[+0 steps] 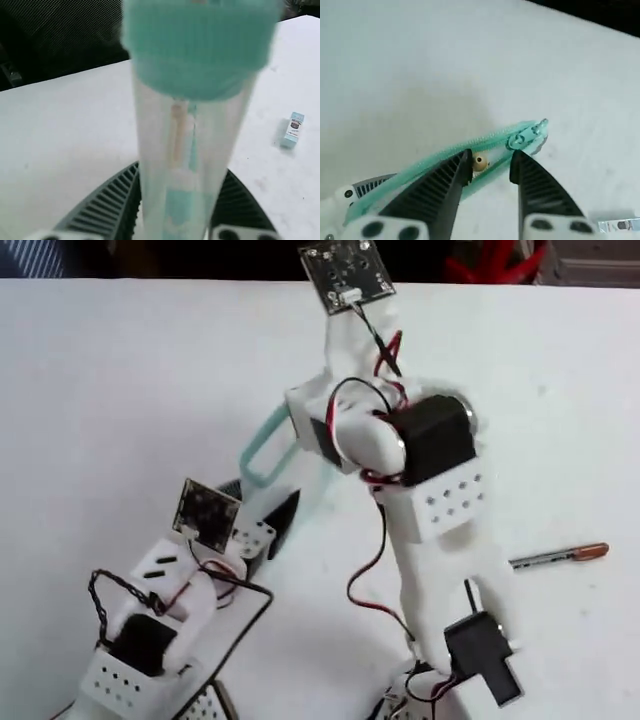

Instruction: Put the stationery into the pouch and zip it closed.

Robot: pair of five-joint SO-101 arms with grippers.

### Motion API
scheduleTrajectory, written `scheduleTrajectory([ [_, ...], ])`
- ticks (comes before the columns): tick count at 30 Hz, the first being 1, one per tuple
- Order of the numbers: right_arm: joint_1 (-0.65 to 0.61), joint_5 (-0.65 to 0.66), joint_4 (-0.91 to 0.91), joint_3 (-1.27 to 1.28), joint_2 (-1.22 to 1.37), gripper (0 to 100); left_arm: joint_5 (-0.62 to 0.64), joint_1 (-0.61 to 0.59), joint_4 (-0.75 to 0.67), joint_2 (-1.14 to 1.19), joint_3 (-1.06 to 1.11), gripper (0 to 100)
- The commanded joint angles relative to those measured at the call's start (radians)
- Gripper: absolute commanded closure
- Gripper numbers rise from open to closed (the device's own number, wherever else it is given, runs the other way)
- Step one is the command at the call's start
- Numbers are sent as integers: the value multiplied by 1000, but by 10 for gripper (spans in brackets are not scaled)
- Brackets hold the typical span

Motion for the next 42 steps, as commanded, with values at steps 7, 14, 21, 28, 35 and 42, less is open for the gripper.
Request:
scheduleTrajectory([
  [7,-12,3,-2,44,41,885,9,-7,-15,-15,-57,805],
  [14,-5,71,4,-14,58,937,9,-7,-15,-15,-57,805],
  [21,-24,75,-2,-51,-58,852,9,-7,-15,-15,-57,805],
  [28,-45,77,-22,-49,-56,851,9,-7,-15,-15,-55,805],
  [35,-47,77,-18,-49,24,851,9,-7,-15,-15,-55,805],
  [42,-47,78,-16,-57,79,920,9,-7,-15,-15,-57,805],
])
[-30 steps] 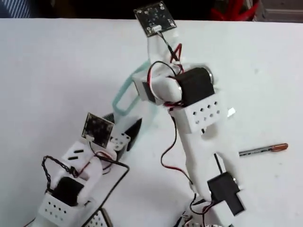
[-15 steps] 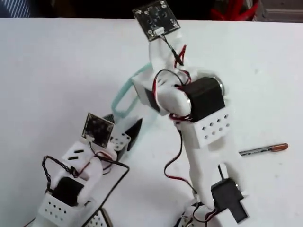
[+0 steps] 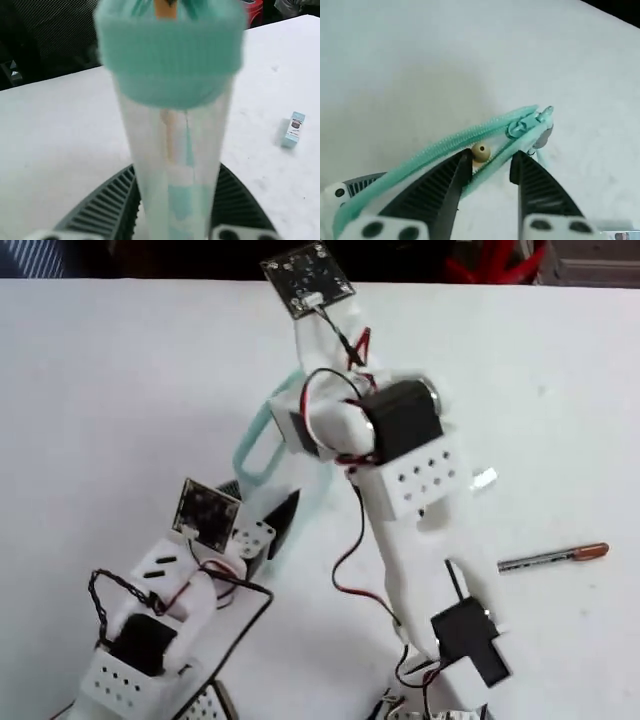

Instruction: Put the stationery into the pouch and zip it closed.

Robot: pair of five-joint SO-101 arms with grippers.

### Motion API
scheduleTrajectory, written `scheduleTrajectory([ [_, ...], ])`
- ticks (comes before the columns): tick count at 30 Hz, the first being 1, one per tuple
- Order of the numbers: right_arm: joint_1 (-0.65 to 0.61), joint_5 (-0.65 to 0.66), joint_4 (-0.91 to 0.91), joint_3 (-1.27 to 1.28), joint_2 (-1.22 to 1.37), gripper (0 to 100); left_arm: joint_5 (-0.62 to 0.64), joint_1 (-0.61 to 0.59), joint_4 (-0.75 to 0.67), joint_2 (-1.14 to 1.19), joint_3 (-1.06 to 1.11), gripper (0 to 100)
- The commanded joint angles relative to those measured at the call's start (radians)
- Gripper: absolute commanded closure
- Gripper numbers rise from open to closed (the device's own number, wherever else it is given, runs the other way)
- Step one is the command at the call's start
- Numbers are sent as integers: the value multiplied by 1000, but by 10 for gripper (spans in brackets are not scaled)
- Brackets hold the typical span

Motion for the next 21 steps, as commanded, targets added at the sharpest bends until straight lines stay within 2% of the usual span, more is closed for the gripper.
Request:
scheduleTrajectory([
  [1,-12,12,-7,-29,-2,932,9,-5,-15,-15,-57,805],
  [9,-10,66,5,-118,-48,933,9,-5,-17,-15,-58,805],
  [14,-56,66,5,-150,-50,843,9,-5,-17,-15,-58,805],
  [21,-47,64,13,-150,-13,861,9,-5,-17,-15,-58,805],
])
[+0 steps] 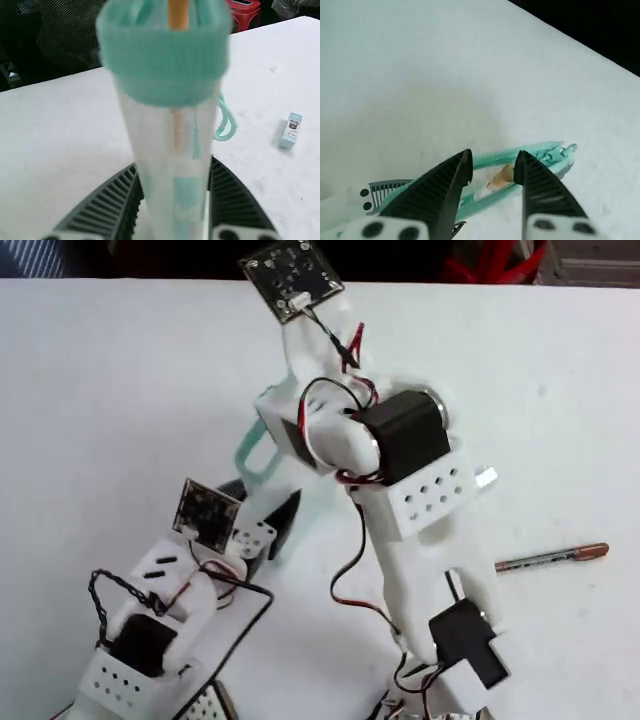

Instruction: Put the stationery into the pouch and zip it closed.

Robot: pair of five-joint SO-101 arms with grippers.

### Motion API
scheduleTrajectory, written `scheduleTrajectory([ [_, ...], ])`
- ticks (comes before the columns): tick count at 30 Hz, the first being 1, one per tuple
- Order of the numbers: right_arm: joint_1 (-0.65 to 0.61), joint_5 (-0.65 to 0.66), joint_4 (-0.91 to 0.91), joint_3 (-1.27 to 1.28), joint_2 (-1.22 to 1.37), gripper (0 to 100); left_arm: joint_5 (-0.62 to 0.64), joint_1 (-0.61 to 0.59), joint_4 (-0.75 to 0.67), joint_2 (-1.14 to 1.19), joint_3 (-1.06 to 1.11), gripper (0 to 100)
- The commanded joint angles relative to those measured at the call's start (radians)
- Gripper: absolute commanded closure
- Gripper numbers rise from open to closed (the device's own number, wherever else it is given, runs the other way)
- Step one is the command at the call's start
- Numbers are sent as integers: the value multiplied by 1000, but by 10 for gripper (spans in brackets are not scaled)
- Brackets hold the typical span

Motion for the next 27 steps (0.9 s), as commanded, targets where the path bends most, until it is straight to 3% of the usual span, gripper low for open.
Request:
scheduleTrajectory([
  [1,2,11,7,-28,-15,861,6,-10,-17,-15,-55,805],
  [27,82,80,8,114,-8,865,6,-10,-18,-15,-52,805],
])
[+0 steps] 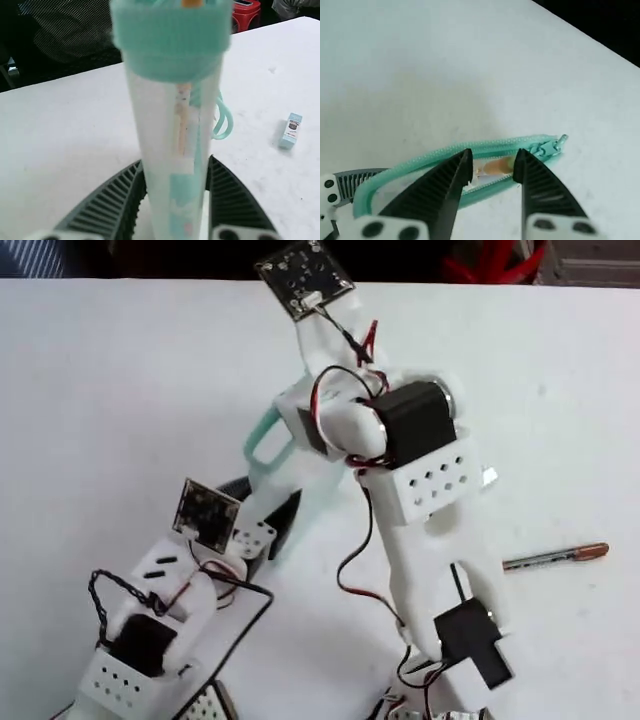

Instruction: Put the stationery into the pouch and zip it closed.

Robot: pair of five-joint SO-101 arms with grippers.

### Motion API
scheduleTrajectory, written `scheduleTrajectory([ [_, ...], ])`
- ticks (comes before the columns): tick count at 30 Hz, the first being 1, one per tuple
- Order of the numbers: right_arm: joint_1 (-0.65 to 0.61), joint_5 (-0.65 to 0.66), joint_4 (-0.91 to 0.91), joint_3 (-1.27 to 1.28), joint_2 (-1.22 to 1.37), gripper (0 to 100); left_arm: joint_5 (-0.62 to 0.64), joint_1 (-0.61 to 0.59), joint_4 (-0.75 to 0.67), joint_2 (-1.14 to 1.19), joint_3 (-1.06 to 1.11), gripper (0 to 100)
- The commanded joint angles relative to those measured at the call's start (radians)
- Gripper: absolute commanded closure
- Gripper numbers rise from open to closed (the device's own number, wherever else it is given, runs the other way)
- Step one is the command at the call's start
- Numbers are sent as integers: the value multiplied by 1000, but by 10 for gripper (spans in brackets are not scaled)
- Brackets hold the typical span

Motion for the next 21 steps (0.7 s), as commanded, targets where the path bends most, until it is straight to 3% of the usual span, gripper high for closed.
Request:
scheduleTrajectory([
  [1,5,12,15,60,-7,865,8,-10,-20,-15,-52,805],
  [14,-42,43,12,313,-2,865,8,-10,-21,-15,-51,805],
  [21,-39,43,12,252,-56,865,8,-10,-21,-15,-49,805],
])
